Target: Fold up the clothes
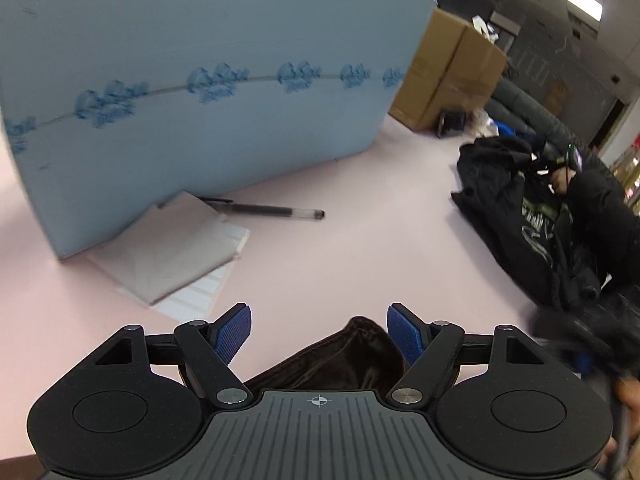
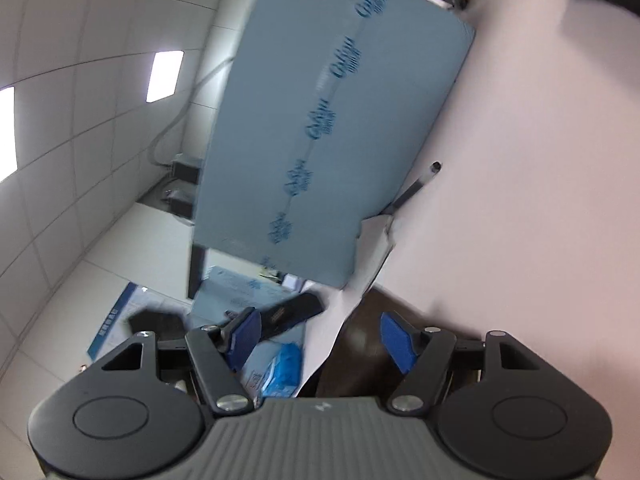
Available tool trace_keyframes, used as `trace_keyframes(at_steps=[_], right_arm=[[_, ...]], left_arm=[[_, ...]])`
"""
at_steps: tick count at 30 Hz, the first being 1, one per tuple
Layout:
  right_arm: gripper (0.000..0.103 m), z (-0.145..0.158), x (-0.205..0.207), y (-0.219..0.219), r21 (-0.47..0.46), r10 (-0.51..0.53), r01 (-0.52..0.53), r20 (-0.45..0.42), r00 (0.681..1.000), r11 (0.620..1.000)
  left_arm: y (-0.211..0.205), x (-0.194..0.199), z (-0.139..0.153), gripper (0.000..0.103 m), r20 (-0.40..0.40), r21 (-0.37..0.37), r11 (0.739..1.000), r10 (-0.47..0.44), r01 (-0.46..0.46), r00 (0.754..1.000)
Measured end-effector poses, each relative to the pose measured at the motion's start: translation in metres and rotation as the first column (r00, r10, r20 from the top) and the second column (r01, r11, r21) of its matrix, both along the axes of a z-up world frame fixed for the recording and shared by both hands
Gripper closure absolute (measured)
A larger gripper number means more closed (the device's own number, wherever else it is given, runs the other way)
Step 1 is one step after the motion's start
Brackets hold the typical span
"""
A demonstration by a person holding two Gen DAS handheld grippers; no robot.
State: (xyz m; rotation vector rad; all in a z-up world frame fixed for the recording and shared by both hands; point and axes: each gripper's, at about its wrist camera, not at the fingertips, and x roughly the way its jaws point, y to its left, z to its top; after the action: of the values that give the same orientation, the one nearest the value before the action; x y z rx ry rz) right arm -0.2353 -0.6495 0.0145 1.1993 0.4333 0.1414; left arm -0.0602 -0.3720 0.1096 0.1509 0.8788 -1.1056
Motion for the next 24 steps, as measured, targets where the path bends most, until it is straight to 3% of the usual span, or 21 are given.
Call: trace_keyframes(at_steps=[2, 4, 7, 16, 18, 21, 24], right_arm=[[0.033, -0.011, 0.037, -0.009, -0.004, 0.031, -0.031, -0.061, 0.998, 1.000], [0.034, -0.025, 0.062, -0.013, 0.049, 0.081, -0.077, -0.087, 0.993, 0.996], [0.035, -0.025, 0.078, -0.005, 0.096, 0.214, -0.211, -0.023, 0.977, 0.973], [0.035, -0.002, 0.039, 0.024, 0.019, 0.352, -0.352, -0.048, 0.935, 0.936], [0.035, -0.003, 0.036, 0.028, -0.007, 0.354, -0.356, -0.094, 0.930, 0.934], [0.047, -0.009, 0.032, 0.029, -0.059, 0.326, -0.344, -0.202, 0.924, 0.937], [0.050, -0.004, 0.031, 0.033, -0.129, 0.288, -0.331, -0.271, 0.919, 0.935]], left_arm=[[0.028, -0.015, 0.007, 0.026, -0.037, -0.059, 0.997, -0.050, 0.048, 0.998], [0.051, -0.034, 0.010, 0.026, -0.072, -0.109, 0.989, -0.110, 0.102, 0.991], [0.070, -0.072, -0.001, 0.026, -0.081, -0.116, 0.979, -0.180, 0.171, 0.980], [0.065, -0.113, -0.053, 0.026, -0.225, -0.153, 0.953, -0.292, 0.262, 0.930], [0.060, -0.114, -0.066, 0.026, -0.258, -0.145, 0.956, -0.284, 0.254, 0.923], [0.054, -0.109, -0.084, 0.026, -0.319, -0.154, 0.963, -0.259, 0.220, 0.912], [0.052, -0.109, -0.089, 0.026, -0.332, -0.163, 0.963, -0.257, 0.213, 0.908]])
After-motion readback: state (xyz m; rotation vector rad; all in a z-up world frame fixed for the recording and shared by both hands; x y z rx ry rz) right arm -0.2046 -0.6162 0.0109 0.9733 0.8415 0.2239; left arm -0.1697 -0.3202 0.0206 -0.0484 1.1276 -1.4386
